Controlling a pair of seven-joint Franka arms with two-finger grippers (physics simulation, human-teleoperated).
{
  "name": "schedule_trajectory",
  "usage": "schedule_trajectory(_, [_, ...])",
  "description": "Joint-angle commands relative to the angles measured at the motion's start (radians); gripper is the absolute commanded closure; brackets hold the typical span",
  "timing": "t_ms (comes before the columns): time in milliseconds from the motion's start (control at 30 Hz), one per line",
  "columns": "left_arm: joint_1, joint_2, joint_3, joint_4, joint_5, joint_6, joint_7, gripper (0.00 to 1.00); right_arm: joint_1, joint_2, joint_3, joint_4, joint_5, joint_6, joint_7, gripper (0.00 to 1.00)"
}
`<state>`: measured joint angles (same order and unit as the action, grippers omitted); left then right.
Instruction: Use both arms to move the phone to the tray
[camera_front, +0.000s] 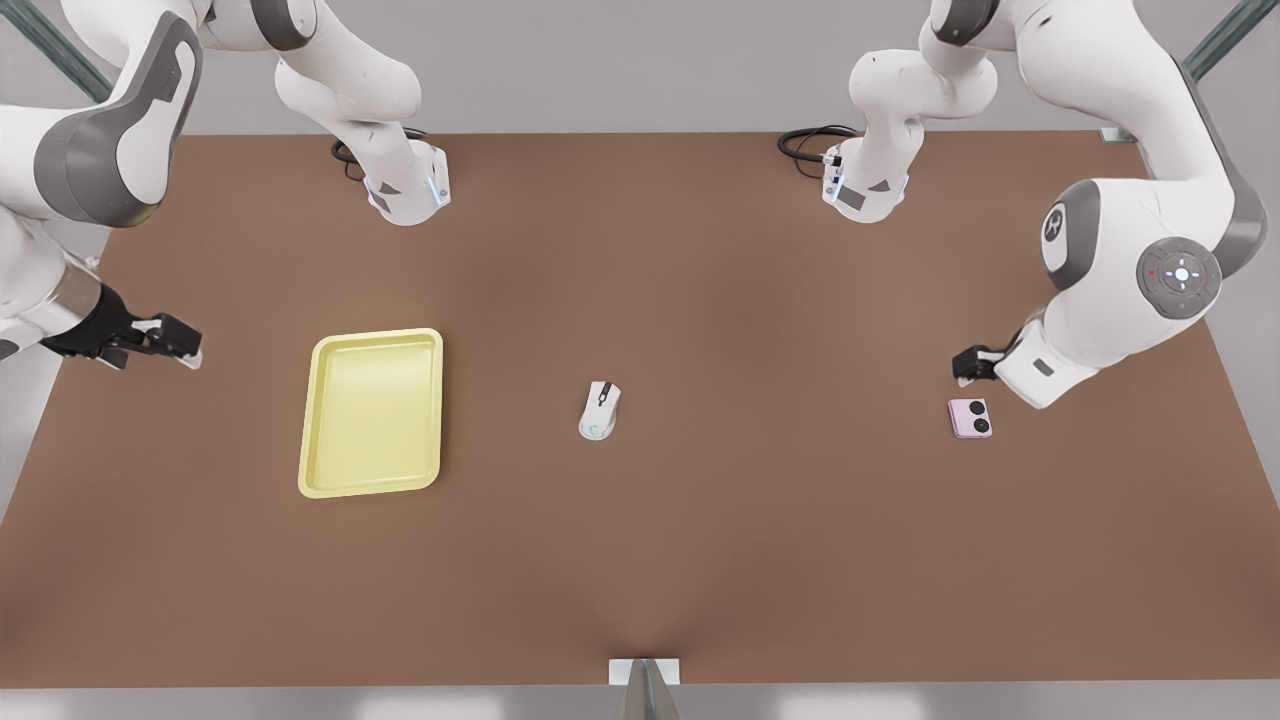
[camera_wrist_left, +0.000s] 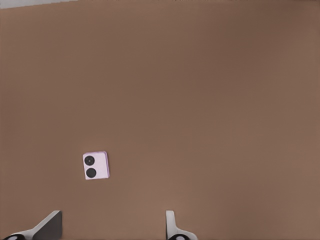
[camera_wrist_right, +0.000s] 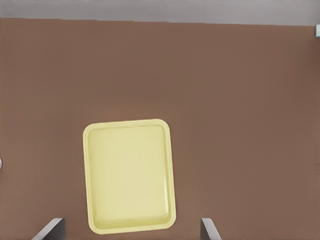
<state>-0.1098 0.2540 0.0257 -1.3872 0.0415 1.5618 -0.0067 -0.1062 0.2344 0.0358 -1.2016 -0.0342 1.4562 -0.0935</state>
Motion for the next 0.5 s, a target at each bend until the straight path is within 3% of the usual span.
schedule_trajectory(0, [0.004, 0.004, 0.0, 0.002, 0.001, 0.06, 0.005, 0.0, -0.001, -0.001, 0.001, 0.0, 0.0, 0.03, -0.046, 0.0])
schedule_trajectory(133, [0.036, 0.113, 0.102, -0.061, -0.054, 0.225, 0.123, 0.0, 0.0, -0.001, 0.001, 0.0, 0.0, 0.03, -0.048, 0.0])
schedule_trajectory(200, [0.038, 0.099, 0.177, -0.298, -0.124, 0.5, 0.298, 0.0, 0.0, -0.001, 0.0, 0.0, 0.0, 0.03, -0.048, 0.0])
schedule_trajectory(300, [0.038, 0.094, 0.204, -0.473, -0.169, 0.713, 0.412, 0.0, 0.0, -0.001, 0.001, 0.0, 0.0, 0.03, -0.048, 0.0])
schedule_trajectory(467, [0.042, 0.096, 0.261, -0.596, -0.204, 0.799, 0.498, 0.0, 0.0, -0.001, 0.001, 0.0, 0.0, 0.03, -0.048, 0.0])
